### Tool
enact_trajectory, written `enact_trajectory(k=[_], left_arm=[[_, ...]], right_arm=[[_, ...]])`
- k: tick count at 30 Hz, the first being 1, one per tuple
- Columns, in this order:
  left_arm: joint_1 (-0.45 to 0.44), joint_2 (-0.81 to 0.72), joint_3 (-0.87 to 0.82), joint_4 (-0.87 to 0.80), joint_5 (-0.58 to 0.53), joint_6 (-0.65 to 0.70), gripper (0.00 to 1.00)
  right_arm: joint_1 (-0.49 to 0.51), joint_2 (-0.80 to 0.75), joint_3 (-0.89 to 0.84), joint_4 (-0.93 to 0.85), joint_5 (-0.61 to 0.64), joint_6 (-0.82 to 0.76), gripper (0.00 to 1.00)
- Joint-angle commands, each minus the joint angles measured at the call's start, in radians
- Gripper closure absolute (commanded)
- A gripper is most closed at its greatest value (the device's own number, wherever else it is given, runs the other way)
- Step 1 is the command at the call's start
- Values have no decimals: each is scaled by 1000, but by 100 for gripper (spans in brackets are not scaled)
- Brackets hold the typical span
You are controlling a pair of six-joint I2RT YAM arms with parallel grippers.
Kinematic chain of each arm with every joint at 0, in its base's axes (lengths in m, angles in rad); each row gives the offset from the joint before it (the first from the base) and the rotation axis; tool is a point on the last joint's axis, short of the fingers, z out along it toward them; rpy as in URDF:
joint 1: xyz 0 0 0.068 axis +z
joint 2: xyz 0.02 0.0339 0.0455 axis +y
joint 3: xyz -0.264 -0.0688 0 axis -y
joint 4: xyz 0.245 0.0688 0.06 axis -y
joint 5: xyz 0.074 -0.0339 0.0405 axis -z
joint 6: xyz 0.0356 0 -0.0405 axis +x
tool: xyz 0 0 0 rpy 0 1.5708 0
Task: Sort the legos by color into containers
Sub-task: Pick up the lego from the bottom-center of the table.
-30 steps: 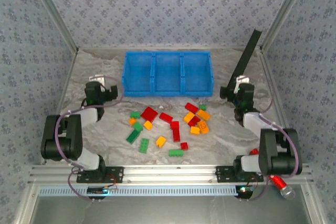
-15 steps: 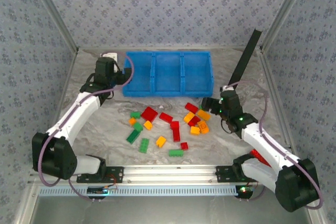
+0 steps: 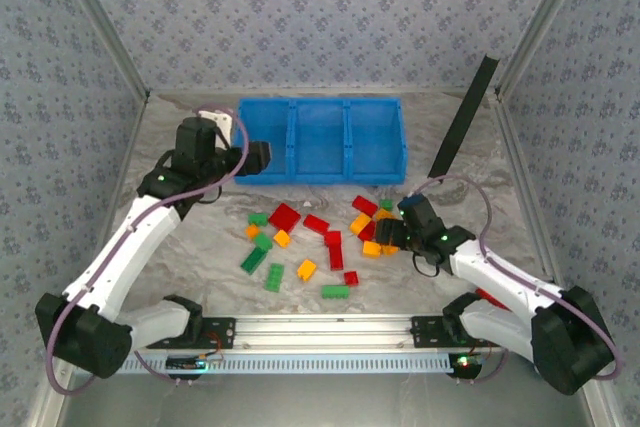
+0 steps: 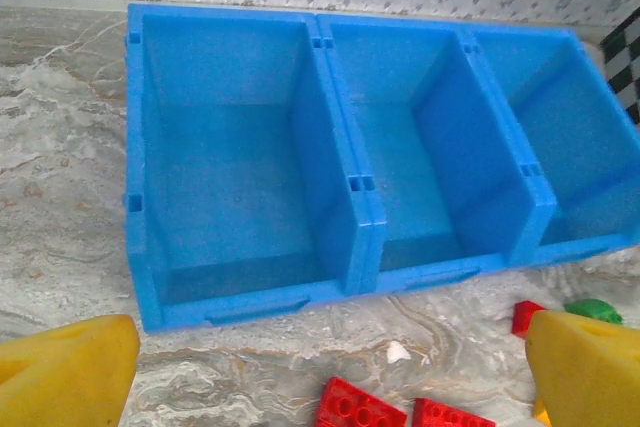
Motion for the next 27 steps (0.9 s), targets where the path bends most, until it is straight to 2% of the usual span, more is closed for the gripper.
enact_trajectory(k=[1, 7, 17, 27], left_arm=[[-1, -44, 13, -17, 50, -32, 1], [-1, -105, -9, -6, 69, -37, 1], [-1, -147, -47, -10, 44, -29, 1], [-1, -149, -59, -2, 28, -23, 1]], right_arm=[[16, 21, -6, -15, 5, 28, 14], [27, 46, -8, -1, -4, 26, 15], [44, 100, -12, 9, 7, 16, 25], [46, 152, -2, 10, 1, 13, 47]])
